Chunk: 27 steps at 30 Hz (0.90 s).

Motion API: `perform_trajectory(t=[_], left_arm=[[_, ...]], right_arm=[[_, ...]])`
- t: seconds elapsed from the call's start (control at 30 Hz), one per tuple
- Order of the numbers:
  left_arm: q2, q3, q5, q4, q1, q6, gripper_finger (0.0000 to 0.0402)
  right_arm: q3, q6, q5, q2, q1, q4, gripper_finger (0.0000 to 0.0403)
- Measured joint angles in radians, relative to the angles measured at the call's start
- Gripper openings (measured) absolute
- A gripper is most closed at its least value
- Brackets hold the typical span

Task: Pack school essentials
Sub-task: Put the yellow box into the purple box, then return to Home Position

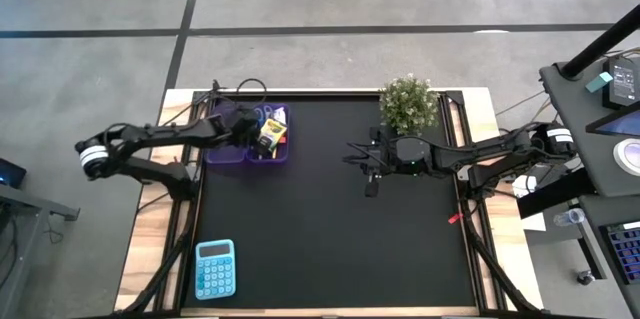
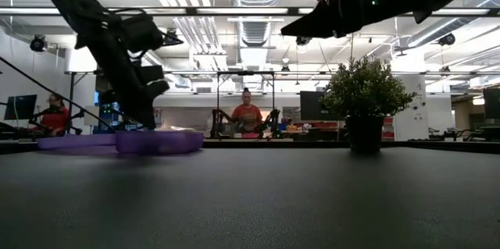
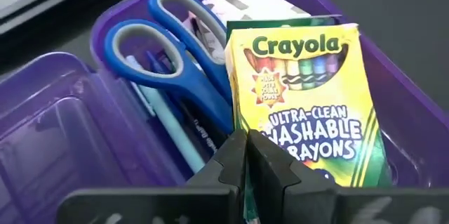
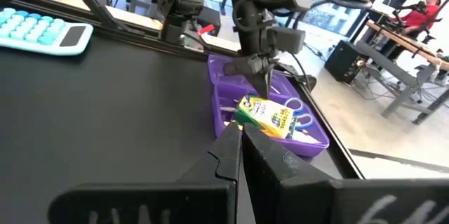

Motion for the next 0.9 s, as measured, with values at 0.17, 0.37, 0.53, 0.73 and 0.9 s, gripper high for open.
perform_trajectory(t=[0.17, 0.37, 0.53, 0.73, 0.9], left_arm=[[0.032, 0.036, 0.074, -0.011, -0.001, -0.013, 0.0], [0.004, 0.066, 0.099, -0.065, -0.011, -0.013, 0.0], [-0.061, 0.067, 0.102, -0.076, -0.017, -0.009, 0.0], [-0.262, 0.058, 0.122, 0.008, -0.153, 0.154, 0.0], [-0.459, -0.037, 0.211, 0.157, -0.369, 0.424, 0.0]], right_arm=[[0.0, 0.0, 0.0, 0.0, 0.0, -0.009, 0.0009], [0.0, 0.0, 0.0, 0.0, 0.0, -0.015, 0.0009], [-0.001, -0.003, 0.0, 0.004, 0.0, -0.013, 0.0009], [-0.083, 0.012, -0.183, 0.011, -0.062, 0.179, 0.0009], [-0.177, 0.011, -0.274, 0.004, -0.148, 0.293, 0.0009]])
